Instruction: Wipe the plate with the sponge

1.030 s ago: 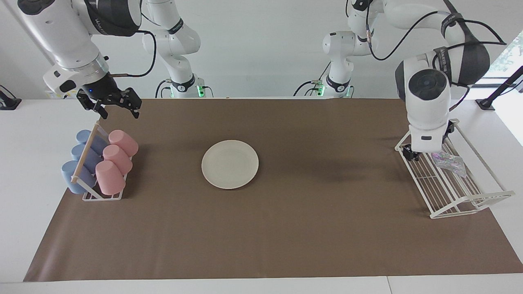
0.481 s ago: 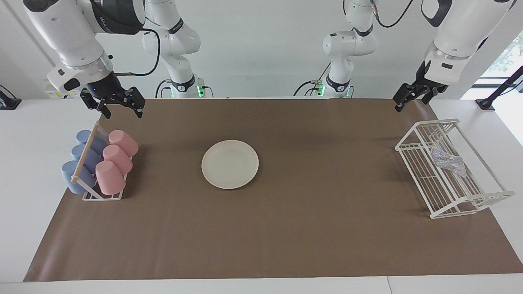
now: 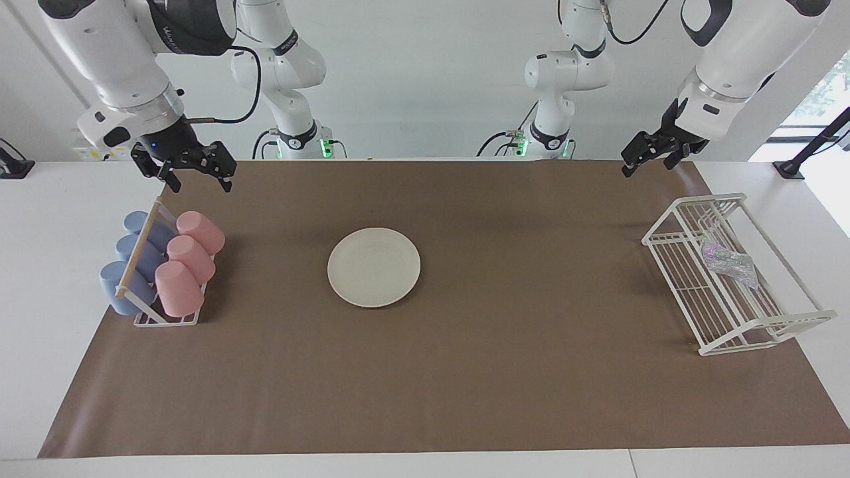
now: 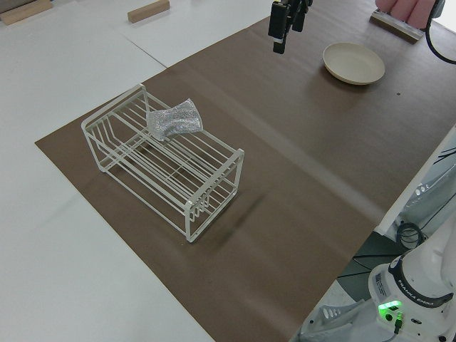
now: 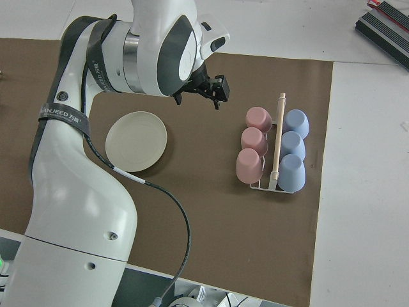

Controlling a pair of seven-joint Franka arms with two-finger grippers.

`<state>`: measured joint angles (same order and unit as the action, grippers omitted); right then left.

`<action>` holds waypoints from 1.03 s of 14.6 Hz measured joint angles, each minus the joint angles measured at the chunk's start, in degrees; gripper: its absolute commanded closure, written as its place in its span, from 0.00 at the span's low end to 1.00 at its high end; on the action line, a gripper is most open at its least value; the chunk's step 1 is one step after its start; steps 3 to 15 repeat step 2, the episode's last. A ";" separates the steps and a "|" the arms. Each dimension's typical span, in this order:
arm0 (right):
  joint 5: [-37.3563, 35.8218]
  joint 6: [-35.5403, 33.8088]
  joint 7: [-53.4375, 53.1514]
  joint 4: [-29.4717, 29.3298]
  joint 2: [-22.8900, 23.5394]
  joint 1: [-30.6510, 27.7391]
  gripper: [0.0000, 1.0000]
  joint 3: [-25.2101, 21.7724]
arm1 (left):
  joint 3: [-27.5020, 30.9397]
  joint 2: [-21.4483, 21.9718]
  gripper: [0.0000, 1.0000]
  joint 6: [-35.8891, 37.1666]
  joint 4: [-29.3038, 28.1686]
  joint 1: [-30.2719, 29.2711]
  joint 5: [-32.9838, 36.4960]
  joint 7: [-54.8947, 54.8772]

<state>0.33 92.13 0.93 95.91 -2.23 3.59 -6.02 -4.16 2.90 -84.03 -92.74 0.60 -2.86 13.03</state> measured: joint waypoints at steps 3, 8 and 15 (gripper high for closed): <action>0.09 -0.55 0.00 -0.01 0.00 0.00 0.00 0.00 | 0.00 0.00 0.00 0.00 0.00 0.00 0.00 -0.01; 0.09 -0.55 0.00 -0.01 0.00 0.00 0.00 0.00 | 0.00 0.00 0.00 0.00 0.00 0.00 0.00 -0.01; 0.09 -0.55 0.00 -0.01 0.00 0.00 0.00 0.00 | 0.00 0.00 0.00 0.00 0.00 0.00 0.00 -0.01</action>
